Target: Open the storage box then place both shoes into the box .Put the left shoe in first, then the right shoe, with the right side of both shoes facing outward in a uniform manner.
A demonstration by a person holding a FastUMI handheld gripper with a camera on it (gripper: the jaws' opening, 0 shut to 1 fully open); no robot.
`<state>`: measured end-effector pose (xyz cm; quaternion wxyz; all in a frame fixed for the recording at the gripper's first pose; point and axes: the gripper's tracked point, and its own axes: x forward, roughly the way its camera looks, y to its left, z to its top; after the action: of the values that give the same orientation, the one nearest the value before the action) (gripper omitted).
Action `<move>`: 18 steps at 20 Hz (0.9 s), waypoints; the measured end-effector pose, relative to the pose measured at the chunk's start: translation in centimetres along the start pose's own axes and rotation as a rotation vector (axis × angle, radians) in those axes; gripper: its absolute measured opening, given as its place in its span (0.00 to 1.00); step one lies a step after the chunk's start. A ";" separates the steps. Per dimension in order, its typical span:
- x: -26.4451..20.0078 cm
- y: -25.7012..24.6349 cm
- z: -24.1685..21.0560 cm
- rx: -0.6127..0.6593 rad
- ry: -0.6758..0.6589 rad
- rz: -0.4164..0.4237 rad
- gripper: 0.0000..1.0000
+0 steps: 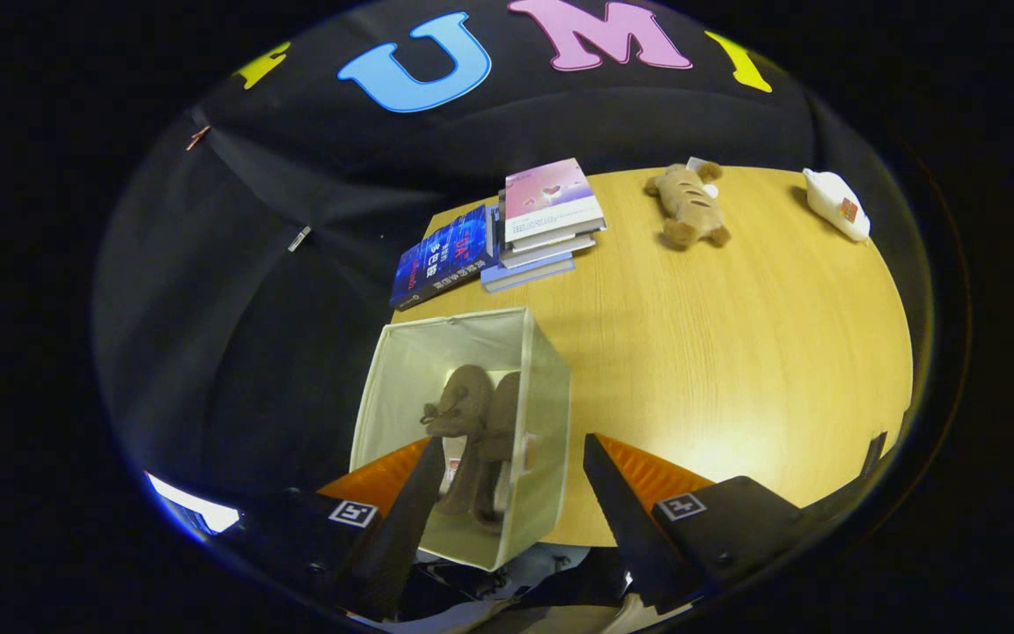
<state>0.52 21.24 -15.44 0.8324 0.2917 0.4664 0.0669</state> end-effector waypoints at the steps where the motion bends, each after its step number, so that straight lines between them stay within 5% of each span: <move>1: -0.4 -1.0 0.5 -0.015 -0.020 -0.012 0.99; 18: -10.7 -14.5 13.7 -0.242 -0.461 -0.134 0.98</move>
<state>3.43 -0.56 -10.05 0.9481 0.1660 0.2712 -0.0014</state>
